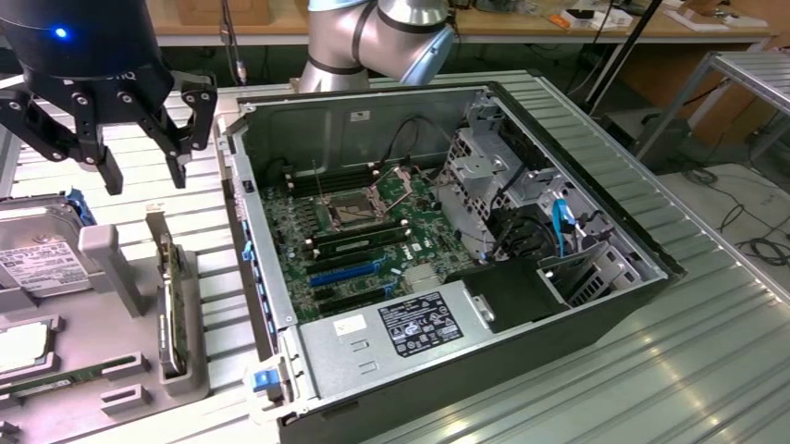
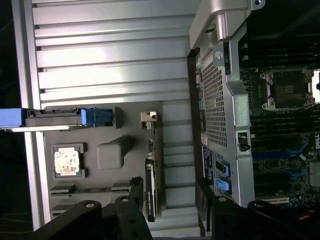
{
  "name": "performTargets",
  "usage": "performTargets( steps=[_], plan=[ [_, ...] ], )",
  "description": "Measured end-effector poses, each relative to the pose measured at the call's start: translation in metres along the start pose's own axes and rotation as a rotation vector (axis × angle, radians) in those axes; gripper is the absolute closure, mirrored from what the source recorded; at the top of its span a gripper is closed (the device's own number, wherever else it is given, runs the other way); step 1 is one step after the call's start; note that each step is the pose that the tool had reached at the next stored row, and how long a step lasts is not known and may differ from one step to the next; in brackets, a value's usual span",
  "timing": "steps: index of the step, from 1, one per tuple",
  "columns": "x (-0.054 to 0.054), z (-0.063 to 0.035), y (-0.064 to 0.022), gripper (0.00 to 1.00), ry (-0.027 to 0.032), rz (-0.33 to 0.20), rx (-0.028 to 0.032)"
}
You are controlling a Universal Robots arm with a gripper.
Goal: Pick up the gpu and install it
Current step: 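Pick up the gpu and move the gpu toward the slot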
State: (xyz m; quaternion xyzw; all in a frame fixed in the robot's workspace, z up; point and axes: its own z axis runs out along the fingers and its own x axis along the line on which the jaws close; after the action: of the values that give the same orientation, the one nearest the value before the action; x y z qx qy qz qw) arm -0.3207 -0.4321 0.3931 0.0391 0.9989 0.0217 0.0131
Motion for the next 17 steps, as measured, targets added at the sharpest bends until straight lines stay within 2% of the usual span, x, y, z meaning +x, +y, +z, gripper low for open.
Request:
performTargets(
  steps=[8, 17],
  plan=[
    [0.000, 0.0018, -0.0001, 0.46, -0.0001, 0.000, 0.0000],
    [0.000, 0.0114, -0.0016, 0.46, 0.0001, 0.000, 0.0002]
  ],
)
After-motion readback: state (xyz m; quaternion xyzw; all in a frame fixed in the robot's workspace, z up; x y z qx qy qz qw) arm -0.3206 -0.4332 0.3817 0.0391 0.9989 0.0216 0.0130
